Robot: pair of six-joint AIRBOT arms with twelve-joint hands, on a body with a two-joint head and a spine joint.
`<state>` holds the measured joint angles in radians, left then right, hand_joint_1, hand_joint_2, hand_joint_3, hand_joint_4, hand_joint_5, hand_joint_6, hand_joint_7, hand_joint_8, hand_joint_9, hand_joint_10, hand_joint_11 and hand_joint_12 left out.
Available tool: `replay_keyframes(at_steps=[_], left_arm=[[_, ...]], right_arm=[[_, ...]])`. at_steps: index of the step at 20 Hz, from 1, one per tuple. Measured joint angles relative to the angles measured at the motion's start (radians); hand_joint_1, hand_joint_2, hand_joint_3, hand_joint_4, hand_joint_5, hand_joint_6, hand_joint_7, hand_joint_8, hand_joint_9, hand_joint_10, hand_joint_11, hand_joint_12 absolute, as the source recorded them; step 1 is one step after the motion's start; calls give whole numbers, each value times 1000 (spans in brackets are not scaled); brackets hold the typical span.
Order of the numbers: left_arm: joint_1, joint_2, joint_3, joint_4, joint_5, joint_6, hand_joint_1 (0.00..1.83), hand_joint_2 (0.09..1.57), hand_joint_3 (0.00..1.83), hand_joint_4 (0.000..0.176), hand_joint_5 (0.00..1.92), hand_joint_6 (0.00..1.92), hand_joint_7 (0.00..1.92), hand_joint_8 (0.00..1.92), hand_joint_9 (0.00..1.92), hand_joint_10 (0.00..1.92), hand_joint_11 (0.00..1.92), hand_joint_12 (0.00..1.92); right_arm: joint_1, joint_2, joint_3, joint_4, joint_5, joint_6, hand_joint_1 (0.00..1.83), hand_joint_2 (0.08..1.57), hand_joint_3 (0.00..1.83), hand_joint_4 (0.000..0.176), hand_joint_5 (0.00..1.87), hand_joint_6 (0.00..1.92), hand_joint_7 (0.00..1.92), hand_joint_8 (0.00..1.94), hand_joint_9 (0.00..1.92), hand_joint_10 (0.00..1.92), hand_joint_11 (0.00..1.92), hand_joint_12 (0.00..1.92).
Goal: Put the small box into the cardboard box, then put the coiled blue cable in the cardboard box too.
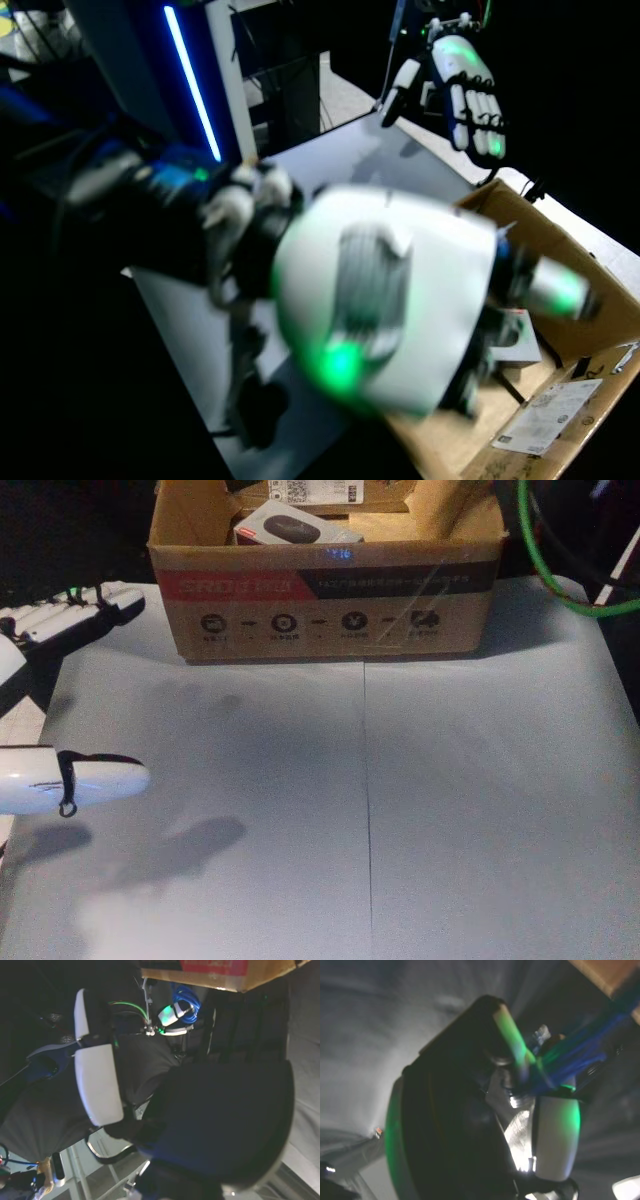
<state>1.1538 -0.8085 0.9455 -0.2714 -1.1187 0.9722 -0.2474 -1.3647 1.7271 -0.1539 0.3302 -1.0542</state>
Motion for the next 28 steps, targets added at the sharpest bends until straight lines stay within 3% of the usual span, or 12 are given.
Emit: replay_keyframes(at_steps=[4,7,9,11,13,15,17,18,19,23,24,28], left_arm=[[-2,-6,2,6,2,-1,633,903,0,135,137,0,96,1,80,1,0,328],[-2,-6,2,4,6,-1,595,910,0,133,128,3,88,5,58,8,5,221],[-2,-6,2,5,6,-1,609,899,0,151,129,1,87,2,57,3,14,232],[-2,-6,2,3,2,-1,636,907,1,123,138,4,87,1,56,2,11,238],[-2,-4,2,-9,-12,-1,621,919,4,118,117,0,66,0,31,0,0,236],[-2,9,1,-18,-34,-1,624,917,0,125,109,0,55,1,20,1,0,323],[-1,18,-4,-27,-71,-1,613,921,1,110,85,0,33,1,1,0,0,271],[7,22,-13,-35,-83,-2,597,920,1,89,75,3,20,2,0,0,0,177],[23,26,-17,-26,-98,-3,601,907,0,110,82,7,29,6,7,3,0,162],[76,50,-44,-61,-144,-3,535,872,0,134,66,0,8,0,0,0,0,31],[78,53,-47,-71,-158,-3,406,867,0,174,68,3,0,0,0,0,0,0],[117,53,-70,-72,-219,-3,144,911,13,176,19,0,0,0,0,0,0,0]], right_arm=[[0,-2,-5,-19,1,1,422,923,0,176,0,0,0,0,0,0,0,0],[0,2,-20,-27,0,0,413,914,0,176,0,0,0,0,0,0,0,0],[0,18,-39,-30,1,0,407,902,0,176,0,0,0,0,0,0,0,0],[0,71,-96,-31,13,0,392,908,0,176,0,0,0,0,0,0,0,0],[-19,156,-183,-29,89,1,493,956,14,176,0,0,0,0,0,0,0,0],[-92,261,-295,-2,216,1,433,945,1,176,0,0,0,0,0,0,0,0],[-227,365,-409,69,357,2,391,940,0,176,0,0,0,0,0,0,0,0],[-285,397,-451,114,415,0,324,949,4,176,1,0,0,0,0,0,0,0],[-350,427,-489,162,491,3,295,950,3,176,27,10,0,0,0,0,0,0],[-572,491,-603,284,720,2,245,998,14,176,93,14,0,0,0,0,0,0],[-658,506,-641,322,792,2,254,1025,19,176,46,0,0,0,0,0,0,0],[-882,542,-756,424,994,8,266,1055,18,176,2,0,0,0,0,0,0,0]])
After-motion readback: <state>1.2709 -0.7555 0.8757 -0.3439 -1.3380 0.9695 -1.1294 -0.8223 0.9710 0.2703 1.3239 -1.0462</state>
